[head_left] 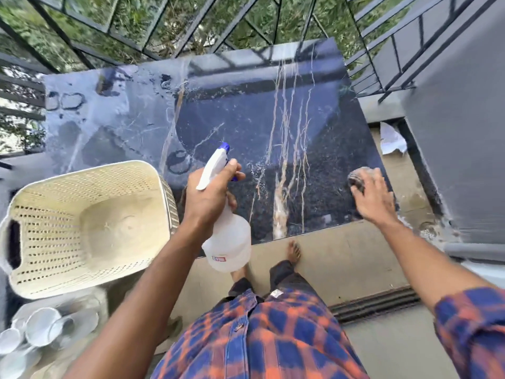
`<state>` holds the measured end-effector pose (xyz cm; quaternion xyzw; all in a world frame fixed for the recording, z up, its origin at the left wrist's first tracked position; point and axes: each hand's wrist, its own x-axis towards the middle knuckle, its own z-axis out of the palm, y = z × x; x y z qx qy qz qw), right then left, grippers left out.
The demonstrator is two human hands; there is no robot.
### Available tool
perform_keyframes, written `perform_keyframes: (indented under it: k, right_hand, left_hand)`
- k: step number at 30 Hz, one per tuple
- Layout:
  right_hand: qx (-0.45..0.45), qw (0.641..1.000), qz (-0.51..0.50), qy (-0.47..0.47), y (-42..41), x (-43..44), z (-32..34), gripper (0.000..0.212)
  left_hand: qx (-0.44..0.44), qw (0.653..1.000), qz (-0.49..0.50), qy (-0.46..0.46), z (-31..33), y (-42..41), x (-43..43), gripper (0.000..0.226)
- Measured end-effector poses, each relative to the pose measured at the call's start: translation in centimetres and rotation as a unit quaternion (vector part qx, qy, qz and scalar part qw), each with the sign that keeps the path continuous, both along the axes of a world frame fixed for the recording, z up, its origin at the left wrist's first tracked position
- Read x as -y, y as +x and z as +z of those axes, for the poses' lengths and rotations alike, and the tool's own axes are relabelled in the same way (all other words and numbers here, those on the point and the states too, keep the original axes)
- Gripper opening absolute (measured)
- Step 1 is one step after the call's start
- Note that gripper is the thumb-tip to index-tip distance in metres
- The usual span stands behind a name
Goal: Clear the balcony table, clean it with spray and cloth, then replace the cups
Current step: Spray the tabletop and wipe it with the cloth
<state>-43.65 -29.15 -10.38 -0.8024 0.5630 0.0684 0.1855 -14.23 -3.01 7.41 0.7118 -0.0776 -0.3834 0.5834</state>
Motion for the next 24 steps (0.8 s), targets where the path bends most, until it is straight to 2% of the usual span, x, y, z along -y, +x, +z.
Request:
perform_keyframes:
  k: [4, 8, 11, 13, 17, 21, 24]
  right_hand:
    - [0.007, 0.998, -0.064, -0.011, -0.7, 0.4, -0.6, 0.053]
    - [0.041, 0.971, -0.228, -0.060, 0.5, -4.9, -1.5, 0.054]
    - [0.058, 0.963, -0.250, -0.083, 2.3, -9.6, -1.6, 0.051]
    - [0.064, 0.976, -0.195, -0.079, 4.2, -13.4, -2.0, 0.050]
    - [0.070, 0.997, -0.004, -0.046, 9.0, -20.7, -2.0, 0.057]
    - [0.109, 0.972, 0.208, -0.024, 12.8, -25.3, -2.1, 0.058]
    - [0.106, 0.949, 0.298, -0.006, 12.7, -25.5, -1.7, 0.058]
  left_hand:
    - [0.008, 1.000, -0.017, -0.001, -0.2, 0.2, 0.1, 0.022]
    - [0.022, 0.999, -0.034, -0.001, -0.6, 0.4, 0.0, 0.021]
    - [0.019, 0.999, -0.029, -0.003, -0.9, 0.7, -0.4, 0.019]
    - [0.020, 0.999, -0.026, -0.004, -1.0, 1.0, -0.7, 0.019]
    - [0.014, 1.000, -0.020, 0.000, -1.4, 1.3, -1.1, 0.022]
    - [0.004, 1.000, -0.014, -0.003, -1.4, 1.2, -1.5, 0.022]
    - [0.005, 1.000, -0.014, -0.003, -1.6, 0.9, -1.6, 0.020]
